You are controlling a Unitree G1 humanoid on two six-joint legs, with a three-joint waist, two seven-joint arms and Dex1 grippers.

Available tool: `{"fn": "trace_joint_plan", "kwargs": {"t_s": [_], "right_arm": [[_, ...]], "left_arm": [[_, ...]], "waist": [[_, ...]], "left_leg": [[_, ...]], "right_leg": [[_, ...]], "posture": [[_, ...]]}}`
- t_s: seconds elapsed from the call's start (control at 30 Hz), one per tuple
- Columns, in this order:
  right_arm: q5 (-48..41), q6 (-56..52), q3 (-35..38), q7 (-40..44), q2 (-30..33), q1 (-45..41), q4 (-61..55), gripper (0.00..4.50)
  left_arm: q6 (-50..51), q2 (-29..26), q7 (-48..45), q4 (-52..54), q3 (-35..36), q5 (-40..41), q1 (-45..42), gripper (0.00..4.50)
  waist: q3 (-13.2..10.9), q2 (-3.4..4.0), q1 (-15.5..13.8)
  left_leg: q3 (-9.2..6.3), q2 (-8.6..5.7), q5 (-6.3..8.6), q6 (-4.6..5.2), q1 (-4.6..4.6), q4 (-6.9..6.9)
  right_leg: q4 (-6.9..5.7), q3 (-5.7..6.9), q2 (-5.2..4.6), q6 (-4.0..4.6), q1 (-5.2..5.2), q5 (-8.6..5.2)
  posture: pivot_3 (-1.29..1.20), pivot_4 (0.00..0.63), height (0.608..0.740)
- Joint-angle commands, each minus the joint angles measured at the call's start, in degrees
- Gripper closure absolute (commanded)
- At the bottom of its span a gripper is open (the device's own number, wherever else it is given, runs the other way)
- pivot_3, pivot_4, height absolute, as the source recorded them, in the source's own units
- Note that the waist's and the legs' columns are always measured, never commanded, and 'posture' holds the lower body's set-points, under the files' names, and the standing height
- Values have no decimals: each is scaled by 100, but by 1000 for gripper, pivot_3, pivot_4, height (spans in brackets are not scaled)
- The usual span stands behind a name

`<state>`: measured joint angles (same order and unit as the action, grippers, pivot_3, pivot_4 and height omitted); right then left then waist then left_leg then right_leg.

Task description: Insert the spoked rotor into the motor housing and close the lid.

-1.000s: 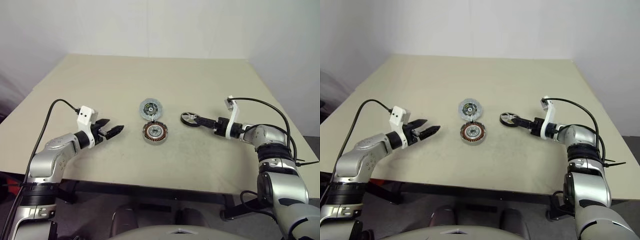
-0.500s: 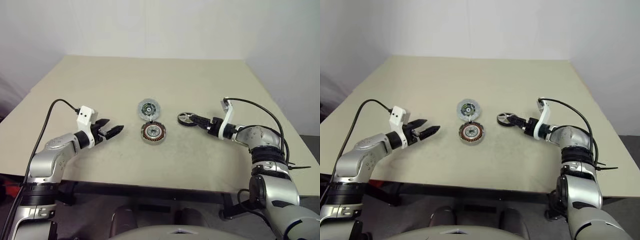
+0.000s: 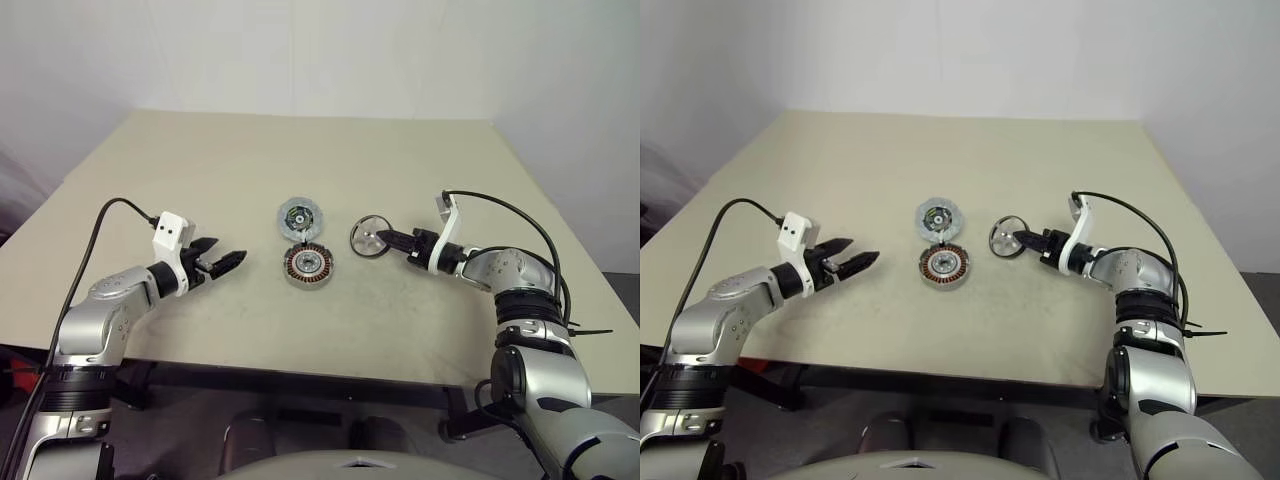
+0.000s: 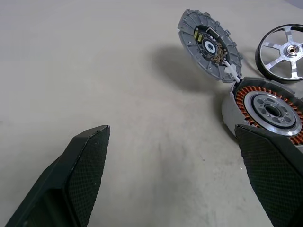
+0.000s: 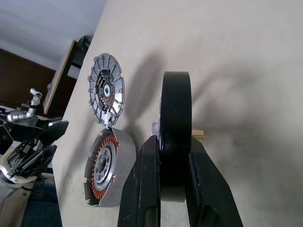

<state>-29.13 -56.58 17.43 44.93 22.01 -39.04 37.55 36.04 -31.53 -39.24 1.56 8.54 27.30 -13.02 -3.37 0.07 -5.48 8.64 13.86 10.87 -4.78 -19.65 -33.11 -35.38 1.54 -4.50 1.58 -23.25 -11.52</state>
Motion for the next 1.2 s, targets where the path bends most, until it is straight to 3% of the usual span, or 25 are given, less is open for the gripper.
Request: {"fn": "trace_joint_plan", "kwargs": {"t_s": [0.03,0.23,0.47,0.73,1.2], "right_arm": [[-269,-313,193,-194,-97,-111,-79,4125],[-1071,-1047,1252,-927,-387,-719,181,4125],[-1734,-2086,1694,-1604,-903,-825,-483,4125],[-1983,-2896,1603,-2069,-1397,-201,-1421,4125],[-2004,-3188,1623,-2458,-1925,74,-1846,4125]], "left_arm": [[-123,-71,-30,85,94,-20,-87,0],[-105,-59,-44,86,71,-31,-85,0],[-72,-64,-57,108,81,-40,-65,0],[-36,-94,-57,154,104,-39,16,0],[25,-166,-54,227,118,-24,62,0]], "waist": [[-1,1,1],[-7,12,15],[-7,12,-25],[-7,13,-47],[-7,12,-20]], "left_leg": [[0,0,0,0,0,0],[-1,2,-5,-9,-13,3],[-1,4,-20,-34,-53,10],[-1,4,-26,-45,-48,12],[-5,2,-42,-72,-41,41]], "right_leg": [[-1,0,0,-7,0,-4],[-1,-3,6,6,-31,3],[-4,0,8,13,-75,1],[-5,-2,7,11,-73,0],[-2,-2,9,8,-75,-1]], "posture": [[0,0,740],[0,0,740],[0,0,740],[0,0,740],[0,0,740]]}}
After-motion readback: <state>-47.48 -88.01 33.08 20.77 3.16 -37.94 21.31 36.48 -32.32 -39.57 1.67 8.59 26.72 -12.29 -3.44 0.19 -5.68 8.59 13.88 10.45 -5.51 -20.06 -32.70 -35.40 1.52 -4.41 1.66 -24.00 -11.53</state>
